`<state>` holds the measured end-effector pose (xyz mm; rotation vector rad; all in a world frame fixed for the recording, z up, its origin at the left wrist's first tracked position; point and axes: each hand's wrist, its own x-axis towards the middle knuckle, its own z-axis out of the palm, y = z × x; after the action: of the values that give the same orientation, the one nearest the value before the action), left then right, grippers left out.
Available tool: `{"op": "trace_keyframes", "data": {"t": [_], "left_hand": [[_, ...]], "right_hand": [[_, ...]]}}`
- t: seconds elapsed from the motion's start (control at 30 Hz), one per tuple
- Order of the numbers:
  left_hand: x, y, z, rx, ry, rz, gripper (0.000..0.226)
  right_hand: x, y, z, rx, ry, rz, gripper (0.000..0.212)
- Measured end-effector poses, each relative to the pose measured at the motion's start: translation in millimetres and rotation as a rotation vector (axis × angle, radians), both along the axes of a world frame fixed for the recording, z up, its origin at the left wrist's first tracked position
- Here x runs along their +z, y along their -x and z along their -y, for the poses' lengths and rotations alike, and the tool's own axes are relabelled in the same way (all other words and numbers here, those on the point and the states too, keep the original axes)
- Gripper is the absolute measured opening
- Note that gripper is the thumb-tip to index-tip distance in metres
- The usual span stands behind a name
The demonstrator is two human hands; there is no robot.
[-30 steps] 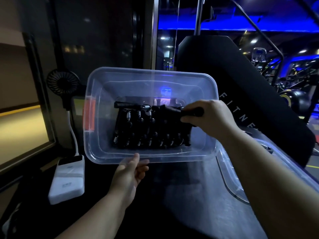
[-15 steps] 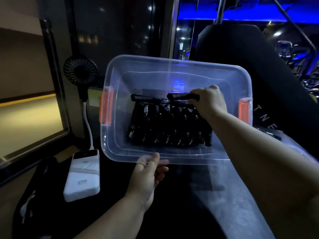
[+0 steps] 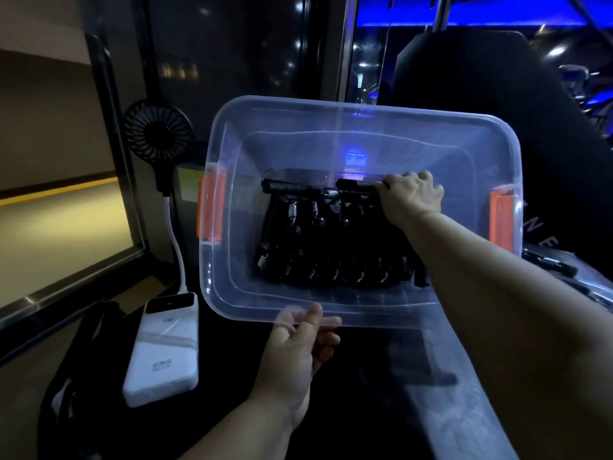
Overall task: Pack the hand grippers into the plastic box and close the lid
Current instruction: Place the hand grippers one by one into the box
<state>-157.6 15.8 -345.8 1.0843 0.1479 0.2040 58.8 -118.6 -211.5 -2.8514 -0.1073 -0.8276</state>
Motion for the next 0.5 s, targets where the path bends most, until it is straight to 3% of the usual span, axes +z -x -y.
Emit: {"op": "trace_keyframes", "data": {"t": [0.33, 0.5], "left_hand": [[1.1, -0.2, -1.6, 0.034, -0.020, -0.020, 0.016], [2.5, -0.7, -0.5, 0.060, -0.018, -0.022, 0.013]], "right_hand": [[-7.8, 39.1, 9.9, 0.058, -0.188, 0.054, 0.053], [-18.9, 76.8, 42.1, 0.207, -0.349, 0.424, 0.037]]}}
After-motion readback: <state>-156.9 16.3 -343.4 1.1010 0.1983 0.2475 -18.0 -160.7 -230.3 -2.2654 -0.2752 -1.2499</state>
